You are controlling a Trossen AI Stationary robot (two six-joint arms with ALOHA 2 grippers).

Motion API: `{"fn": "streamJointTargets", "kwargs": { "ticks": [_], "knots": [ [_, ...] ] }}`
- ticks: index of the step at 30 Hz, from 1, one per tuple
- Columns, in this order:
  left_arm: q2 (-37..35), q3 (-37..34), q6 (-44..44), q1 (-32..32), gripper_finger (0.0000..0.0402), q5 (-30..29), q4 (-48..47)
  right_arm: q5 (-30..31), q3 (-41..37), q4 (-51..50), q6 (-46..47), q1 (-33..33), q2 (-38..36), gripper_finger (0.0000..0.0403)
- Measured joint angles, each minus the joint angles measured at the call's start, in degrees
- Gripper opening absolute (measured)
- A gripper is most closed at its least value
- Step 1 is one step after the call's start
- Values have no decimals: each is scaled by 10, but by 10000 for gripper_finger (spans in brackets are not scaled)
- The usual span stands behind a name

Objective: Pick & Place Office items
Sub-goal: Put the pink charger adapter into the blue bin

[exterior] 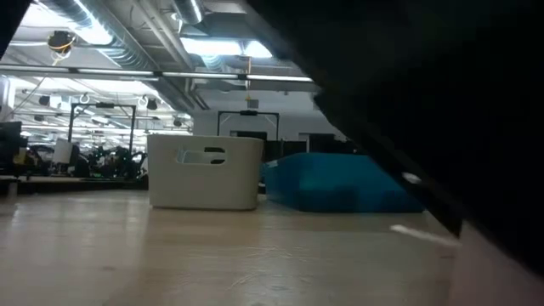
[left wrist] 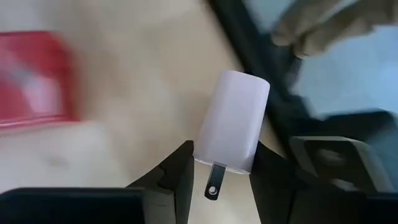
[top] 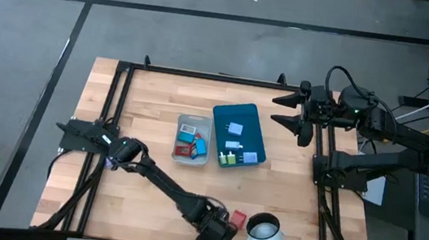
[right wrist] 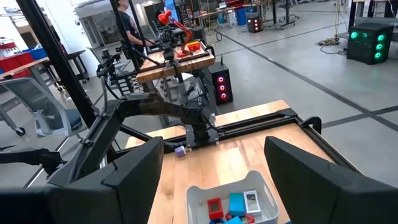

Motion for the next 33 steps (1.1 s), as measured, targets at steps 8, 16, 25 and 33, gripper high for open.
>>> {"fn": "streamJointTargets", "kwargs": {
  "ticks": [8,16,25,33],
  "knots": [
    [-10,0,-26,53,121,-40,-7,-4,0,0,2,0,0,284],
    [-54,35,-7,106,121,-41,-2,-5,0,0,2,0,0,284],
    [-69,36,3,152,121,-81,-80,-11,0,0,-2,0,0,284],
    [-69,36,4,212,121,-139,-104,-21,0,0,-2,0,0,284]
  ]
}}
